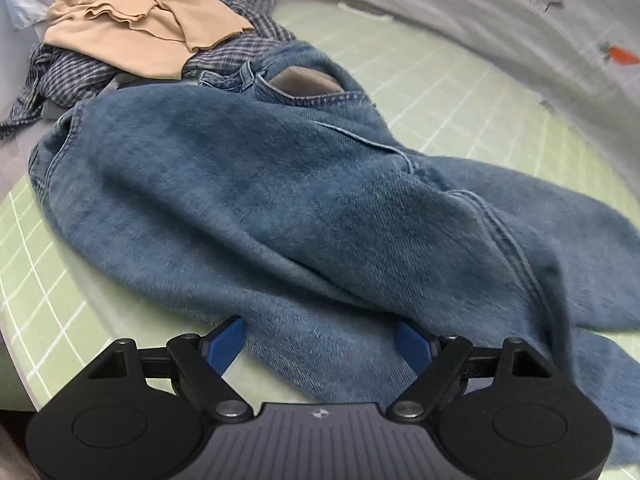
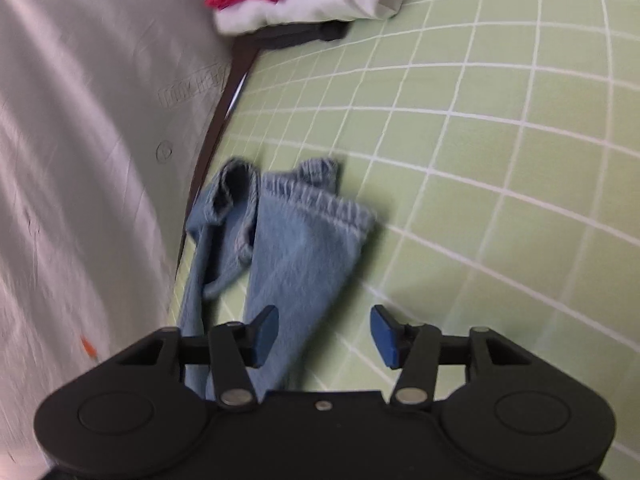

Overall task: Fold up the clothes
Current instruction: 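Grasp the leg hems with the right gripper and pull them straight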

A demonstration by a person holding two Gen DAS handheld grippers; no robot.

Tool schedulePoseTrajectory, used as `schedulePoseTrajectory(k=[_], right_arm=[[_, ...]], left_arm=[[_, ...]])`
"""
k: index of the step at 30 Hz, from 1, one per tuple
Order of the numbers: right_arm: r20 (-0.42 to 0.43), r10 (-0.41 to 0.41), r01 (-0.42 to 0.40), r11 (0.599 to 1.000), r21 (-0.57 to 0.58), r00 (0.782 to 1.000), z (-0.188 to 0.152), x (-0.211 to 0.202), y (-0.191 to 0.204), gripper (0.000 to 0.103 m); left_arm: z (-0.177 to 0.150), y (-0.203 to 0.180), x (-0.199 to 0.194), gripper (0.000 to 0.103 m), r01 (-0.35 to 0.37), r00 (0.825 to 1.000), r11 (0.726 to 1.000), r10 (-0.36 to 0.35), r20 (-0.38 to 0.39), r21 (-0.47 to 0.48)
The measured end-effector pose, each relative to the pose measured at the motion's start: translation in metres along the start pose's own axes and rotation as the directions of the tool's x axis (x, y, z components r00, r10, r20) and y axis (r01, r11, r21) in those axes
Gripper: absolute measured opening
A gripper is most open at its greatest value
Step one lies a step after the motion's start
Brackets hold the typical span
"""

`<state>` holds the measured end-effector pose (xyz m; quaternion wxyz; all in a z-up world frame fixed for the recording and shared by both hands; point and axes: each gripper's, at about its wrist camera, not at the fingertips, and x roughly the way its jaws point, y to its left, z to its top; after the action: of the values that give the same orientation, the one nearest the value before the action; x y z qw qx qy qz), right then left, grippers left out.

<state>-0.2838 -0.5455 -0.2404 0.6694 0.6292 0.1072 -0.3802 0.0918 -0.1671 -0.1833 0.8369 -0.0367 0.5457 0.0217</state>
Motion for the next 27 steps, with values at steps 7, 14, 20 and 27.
schedulePoseTrajectory(k=[7, 14, 20, 27], right_arm=[[0.057, -0.06, 0.067, 0.99, -0.126, 0.997, 0.008, 0.015, 0.024, 0.005], [0.159, 0.047, 0.02, 0.919, -0.394, 0.986, 0.018, -0.006, 0.098, 0.002], [0.049, 0.189, -0.143, 0.865, -0.48, 0.981, 0.027, 0.044, 0.177, 0.002], [0.002, -0.021, 0.018, 0.795, -0.606, 1.0, -0.011, 0.085, 0.182, 0.079]], left_arm=[[0.013, -0.013, 0.021, 0.091, -0.057, 0.997, 0.998, 0.059, -0.049, 0.034], [0.016, -0.019, 0.031, 0.103, -0.08, 0.995, 0.997, 0.081, -0.056, 0.012], [0.015, -0.021, 0.032, 0.103, -0.078, 0.996, 0.997, 0.078, -0.045, -0.002], [0.011, -0.023, 0.031, 0.103, -0.081, 0.996, 0.997, 0.081, -0.026, -0.01]])
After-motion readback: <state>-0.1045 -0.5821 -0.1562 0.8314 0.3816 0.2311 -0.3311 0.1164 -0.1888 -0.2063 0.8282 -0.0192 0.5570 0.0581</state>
